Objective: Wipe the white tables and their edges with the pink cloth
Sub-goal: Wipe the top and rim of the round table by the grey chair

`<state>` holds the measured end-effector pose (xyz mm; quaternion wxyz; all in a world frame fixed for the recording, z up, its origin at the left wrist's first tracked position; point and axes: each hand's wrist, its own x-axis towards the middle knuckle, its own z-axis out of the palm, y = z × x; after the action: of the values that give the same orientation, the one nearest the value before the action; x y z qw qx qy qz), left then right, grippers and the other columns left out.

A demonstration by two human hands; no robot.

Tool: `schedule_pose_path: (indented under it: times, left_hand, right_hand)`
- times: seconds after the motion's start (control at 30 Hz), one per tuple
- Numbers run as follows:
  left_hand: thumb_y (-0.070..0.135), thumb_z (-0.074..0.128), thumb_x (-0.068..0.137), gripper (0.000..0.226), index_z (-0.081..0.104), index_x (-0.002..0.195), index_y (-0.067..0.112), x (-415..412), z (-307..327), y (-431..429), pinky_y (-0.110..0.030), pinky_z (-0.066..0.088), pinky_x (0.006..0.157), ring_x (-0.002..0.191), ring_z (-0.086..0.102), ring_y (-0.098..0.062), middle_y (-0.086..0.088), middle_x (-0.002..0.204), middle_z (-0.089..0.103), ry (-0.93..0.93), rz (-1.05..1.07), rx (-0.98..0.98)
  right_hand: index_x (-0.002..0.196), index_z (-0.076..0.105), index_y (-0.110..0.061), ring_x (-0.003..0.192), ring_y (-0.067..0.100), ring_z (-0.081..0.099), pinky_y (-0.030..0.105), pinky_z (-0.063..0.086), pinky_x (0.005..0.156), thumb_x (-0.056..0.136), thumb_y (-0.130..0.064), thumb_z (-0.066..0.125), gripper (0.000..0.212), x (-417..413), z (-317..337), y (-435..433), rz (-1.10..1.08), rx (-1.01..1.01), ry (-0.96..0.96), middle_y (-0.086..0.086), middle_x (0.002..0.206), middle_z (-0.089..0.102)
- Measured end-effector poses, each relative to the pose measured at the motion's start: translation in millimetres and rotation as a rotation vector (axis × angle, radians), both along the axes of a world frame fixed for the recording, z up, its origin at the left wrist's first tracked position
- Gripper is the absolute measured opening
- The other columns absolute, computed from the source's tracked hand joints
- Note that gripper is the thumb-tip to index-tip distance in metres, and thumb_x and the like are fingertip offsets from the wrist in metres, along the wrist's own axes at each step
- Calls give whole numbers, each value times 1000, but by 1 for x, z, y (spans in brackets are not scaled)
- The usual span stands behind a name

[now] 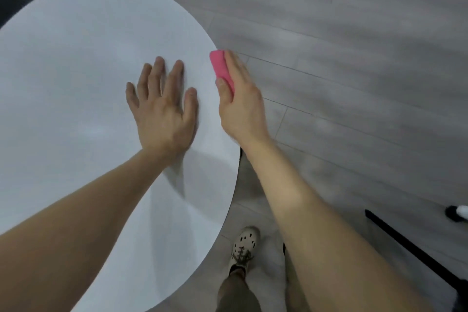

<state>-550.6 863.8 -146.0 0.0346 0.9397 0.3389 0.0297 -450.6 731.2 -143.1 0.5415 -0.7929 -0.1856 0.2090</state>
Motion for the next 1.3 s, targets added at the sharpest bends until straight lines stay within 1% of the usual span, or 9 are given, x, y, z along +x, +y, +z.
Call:
schedule_pose_path:
  times: [0.2,0.37,0.5,0.7,0.83,0.97,1.1,1.2,1.3]
  left_hand:
    - [56,29,110,61,28,169,38,0,1,0,-62,9,132,167,10,-23,1,179,21,4,6,-16]
    - [56,32,110,62,29,169,38,-1,1,-1,-62,10,131,167,11,-23,1,179,21,8,1,-25]
    - [56,33,110,62,29,169,39,-1,0,1,-62,9,131,167,9,-21,3,180,19,18,9,-24]
    - [54,34,109,62,33,169,34,0,1,-2,-64,11,130,167,13,-25,-2,179,22,6,-9,-16]
    - [53,33,109,63,35,168,32,1,5,-4,-66,13,129,167,16,-27,-3,179,23,-11,-23,-13]
    - [53,31,110,63,33,169,33,0,5,-3,-65,12,130,167,13,-24,-1,180,21,8,-13,-12]
    - [46,41,109,61,39,167,28,-3,4,-5,-67,16,128,166,18,-27,-4,178,26,-31,-30,4]
    - [41,48,107,62,42,166,25,-2,4,-6,-69,18,127,166,21,-30,-6,177,28,-55,-40,7]
    - [40,49,107,61,43,166,24,-2,4,-5,-70,19,126,166,21,-30,-7,177,28,-54,-42,10]
  right_hand:
    - [171,24,-24,158,-11,17,3,19,119,116,-25,46,59,-87,15,-68,-25,6,83,-13,177,24]
    - [166,39,-10,157,18,37,15,22,123,113,-18,50,55,48,-2,34,135,-30,-34,5,171,40]
    - [165,41,-11,155,19,41,31,31,127,113,-19,50,54,79,-5,68,213,-40,-51,4,170,44]
    - [171,25,-21,161,-3,18,17,21,128,118,-26,41,56,-33,8,-43,101,-28,40,-8,178,24]
    - [170,28,-13,161,11,26,2,12,118,117,-23,42,55,45,0,26,249,-79,-10,2,176,30]
    - [167,36,-13,156,19,37,22,24,126,115,-20,45,54,119,-4,103,397,-59,-75,4,172,39]
    - [169,32,-16,157,11,32,4,18,118,117,-25,44,54,79,0,57,324,-8,8,0,174,35]
    - [171,25,-21,161,0,21,14,20,126,118,-29,42,57,37,5,-4,311,-19,35,-6,177,26]
    - [170,28,-17,159,2,24,10,18,124,117,-25,43,56,64,0,24,367,-24,9,-2,176,30]
